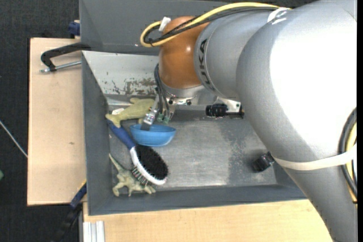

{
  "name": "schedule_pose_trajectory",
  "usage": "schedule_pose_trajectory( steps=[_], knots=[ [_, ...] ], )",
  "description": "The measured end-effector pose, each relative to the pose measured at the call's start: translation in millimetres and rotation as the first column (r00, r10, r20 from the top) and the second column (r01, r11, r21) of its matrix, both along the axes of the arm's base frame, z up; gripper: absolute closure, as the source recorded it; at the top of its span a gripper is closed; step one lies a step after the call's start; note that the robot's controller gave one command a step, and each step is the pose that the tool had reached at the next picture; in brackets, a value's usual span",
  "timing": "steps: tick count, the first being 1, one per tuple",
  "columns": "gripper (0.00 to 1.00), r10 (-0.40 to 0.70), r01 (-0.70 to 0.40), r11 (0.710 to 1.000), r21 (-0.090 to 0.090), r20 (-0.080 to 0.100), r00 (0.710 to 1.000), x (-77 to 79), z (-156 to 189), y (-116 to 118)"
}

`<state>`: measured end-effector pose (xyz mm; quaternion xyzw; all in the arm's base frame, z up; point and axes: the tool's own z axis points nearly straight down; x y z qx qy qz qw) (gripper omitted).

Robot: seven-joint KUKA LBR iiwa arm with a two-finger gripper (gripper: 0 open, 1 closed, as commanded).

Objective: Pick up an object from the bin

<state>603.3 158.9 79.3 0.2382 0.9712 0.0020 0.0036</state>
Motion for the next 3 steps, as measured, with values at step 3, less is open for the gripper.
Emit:
schedule_pose_trajectory(
  steps=[3],
  knots=[
    [1.00, -0.002, 0.002, 1.000, 0.000, -0.003, 1.000, -11.9, 123, 4]
  ],
)
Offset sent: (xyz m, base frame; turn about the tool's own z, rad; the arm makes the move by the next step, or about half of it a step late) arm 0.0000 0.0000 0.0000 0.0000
